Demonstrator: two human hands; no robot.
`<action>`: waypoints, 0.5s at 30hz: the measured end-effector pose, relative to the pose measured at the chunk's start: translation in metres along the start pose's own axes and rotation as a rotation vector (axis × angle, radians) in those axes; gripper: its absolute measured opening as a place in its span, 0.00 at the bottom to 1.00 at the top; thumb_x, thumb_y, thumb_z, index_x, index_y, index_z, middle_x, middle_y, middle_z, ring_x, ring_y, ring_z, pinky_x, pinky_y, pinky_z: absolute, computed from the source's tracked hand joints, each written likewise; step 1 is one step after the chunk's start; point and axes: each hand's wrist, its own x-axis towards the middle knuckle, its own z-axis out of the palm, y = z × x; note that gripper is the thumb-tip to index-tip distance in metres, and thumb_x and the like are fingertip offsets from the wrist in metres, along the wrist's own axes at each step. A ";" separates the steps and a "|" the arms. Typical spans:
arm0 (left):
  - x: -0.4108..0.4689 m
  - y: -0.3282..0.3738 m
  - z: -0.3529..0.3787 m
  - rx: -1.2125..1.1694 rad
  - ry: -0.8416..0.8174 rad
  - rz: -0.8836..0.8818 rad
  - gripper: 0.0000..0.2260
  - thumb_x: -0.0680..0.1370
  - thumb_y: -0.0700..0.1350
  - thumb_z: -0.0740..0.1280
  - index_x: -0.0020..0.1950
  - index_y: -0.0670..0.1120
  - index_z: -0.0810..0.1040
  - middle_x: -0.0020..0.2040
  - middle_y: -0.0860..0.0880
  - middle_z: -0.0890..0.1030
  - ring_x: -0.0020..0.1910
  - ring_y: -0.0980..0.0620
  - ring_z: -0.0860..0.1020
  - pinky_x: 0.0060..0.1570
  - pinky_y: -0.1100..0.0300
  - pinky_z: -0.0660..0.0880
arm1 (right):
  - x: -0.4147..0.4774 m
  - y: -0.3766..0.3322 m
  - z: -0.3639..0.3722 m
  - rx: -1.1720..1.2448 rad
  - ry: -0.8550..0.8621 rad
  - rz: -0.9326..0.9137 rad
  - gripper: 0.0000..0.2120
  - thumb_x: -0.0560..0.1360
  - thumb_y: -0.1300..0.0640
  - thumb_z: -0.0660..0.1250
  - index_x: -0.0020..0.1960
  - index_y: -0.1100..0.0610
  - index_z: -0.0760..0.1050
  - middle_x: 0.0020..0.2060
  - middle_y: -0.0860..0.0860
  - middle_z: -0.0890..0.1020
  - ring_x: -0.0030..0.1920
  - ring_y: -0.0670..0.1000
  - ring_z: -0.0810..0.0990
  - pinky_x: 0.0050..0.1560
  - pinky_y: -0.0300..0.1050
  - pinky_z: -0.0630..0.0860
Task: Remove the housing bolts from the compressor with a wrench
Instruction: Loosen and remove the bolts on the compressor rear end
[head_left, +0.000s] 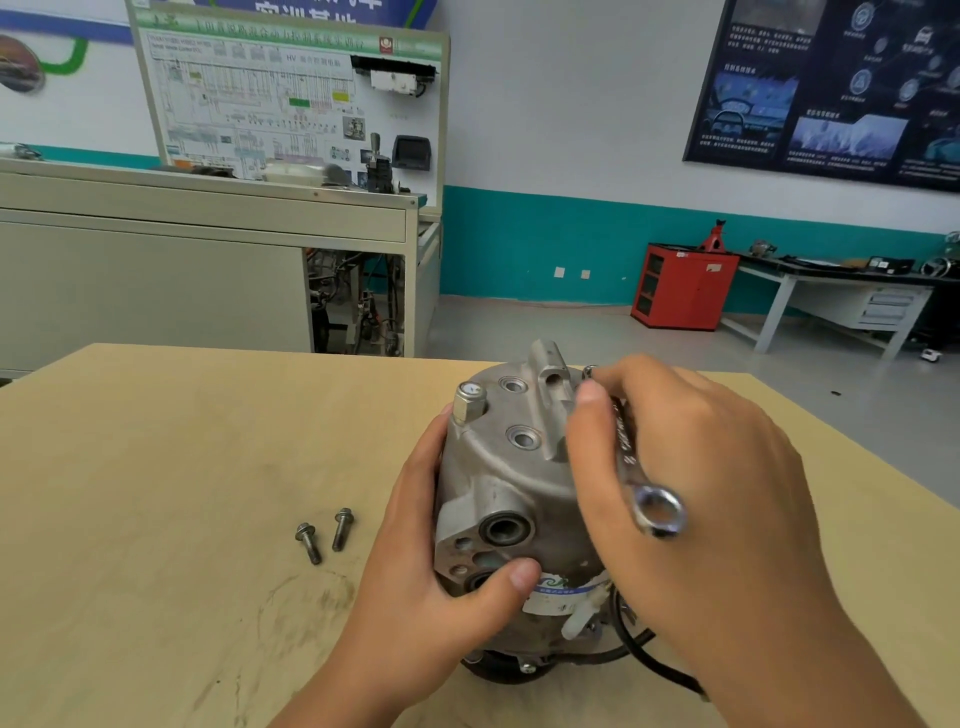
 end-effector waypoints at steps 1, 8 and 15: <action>0.000 0.000 0.000 -0.005 0.002 0.007 0.38 0.62 0.61 0.71 0.68 0.74 0.57 0.70 0.61 0.69 0.69 0.61 0.69 0.63 0.64 0.70 | -0.002 0.006 -0.002 0.078 -0.029 -0.005 0.11 0.75 0.56 0.59 0.36 0.58 0.75 0.27 0.50 0.76 0.28 0.51 0.74 0.27 0.45 0.72; 0.000 0.001 -0.001 -0.016 0.007 0.011 0.37 0.62 0.60 0.71 0.67 0.76 0.57 0.70 0.64 0.69 0.68 0.63 0.68 0.59 0.74 0.67 | 0.009 0.054 -0.012 0.685 -0.150 0.169 0.12 0.71 0.56 0.61 0.45 0.44 0.81 0.32 0.39 0.81 0.35 0.39 0.78 0.34 0.26 0.70; 0.000 0.001 -0.001 -0.019 0.004 -0.007 0.38 0.62 0.61 0.71 0.67 0.76 0.56 0.70 0.65 0.68 0.68 0.65 0.68 0.59 0.74 0.67 | 0.020 0.091 -0.002 1.001 -0.334 0.212 0.17 0.70 0.59 0.59 0.46 0.47 0.85 0.28 0.49 0.76 0.33 0.42 0.73 0.36 0.32 0.70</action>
